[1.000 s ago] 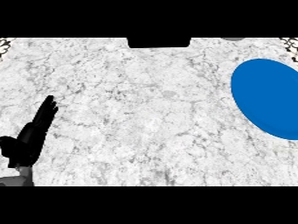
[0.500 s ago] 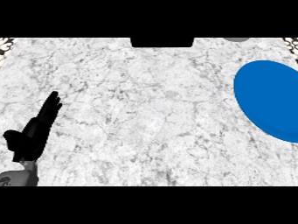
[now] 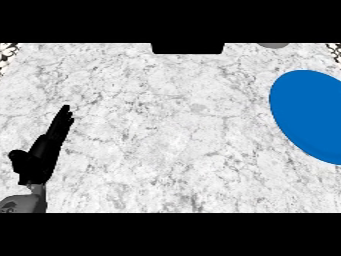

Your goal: Pick the sweet potato from the plate and place it in the plate

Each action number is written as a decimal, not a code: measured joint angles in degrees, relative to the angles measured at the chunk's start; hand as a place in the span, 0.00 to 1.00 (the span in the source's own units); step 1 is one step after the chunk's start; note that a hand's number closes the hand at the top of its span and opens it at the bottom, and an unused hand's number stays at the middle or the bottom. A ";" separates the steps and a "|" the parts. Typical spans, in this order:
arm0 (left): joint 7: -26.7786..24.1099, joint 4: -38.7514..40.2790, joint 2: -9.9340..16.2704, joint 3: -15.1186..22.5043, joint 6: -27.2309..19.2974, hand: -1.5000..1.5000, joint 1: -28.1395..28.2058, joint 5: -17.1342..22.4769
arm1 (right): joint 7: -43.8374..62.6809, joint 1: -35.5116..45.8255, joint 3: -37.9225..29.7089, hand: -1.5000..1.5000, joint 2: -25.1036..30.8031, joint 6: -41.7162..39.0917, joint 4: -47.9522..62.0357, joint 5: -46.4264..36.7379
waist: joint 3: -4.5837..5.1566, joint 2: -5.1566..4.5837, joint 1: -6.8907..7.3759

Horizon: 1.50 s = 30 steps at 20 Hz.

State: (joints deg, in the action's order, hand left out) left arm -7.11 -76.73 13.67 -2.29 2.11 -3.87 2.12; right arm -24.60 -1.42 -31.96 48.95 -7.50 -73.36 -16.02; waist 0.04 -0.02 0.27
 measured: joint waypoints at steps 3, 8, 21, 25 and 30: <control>-1.12 1.08 -0.15 -0.19 0.54 0.50 0.31 -0.31 | 3.55 3.96 3.75 1.00 -2.00 -0.06 -0.87 -1.42 | -0.01 -0.03 0.13; 0.36 0.25 0.22 -1.22 1.28 0.50 -0.24 0.11 | 7.92 9.81 9.70 1.00 -6.37 1.57 -1.55 -5.15 | -0.02 -0.03 0.21; 0.61 -0.87 -1.62 -0.94 0.61 0.50 0.32 -1.65 | 18.08 22.90 16.01 0.00 -19.92 11.06 8.68 -11.09 | -0.05 -0.06 0.28; -0.21 0.01 -1.86 -1.31 0.85 0.50 0.07 -1.84 | 18.95 27.82 15.60 0.00 -21.62 12.64 16.89 -11.36 | -0.06 -0.13 0.40; -0.26 -0.12 -1.11 -2.20 1.70 0.50 0.30 -1.62 | 16.79 29.59 11.29 0.00 -22.59 13.24 19.38 -6.21 | -0.08 -0.08 0.13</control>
State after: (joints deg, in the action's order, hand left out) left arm -7.36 -76.85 12.55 -4.49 3.80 -3.57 0.50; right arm -7.81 28.16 -20.67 26.36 5.74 -53.98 -22.23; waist -0.04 -0.10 0.39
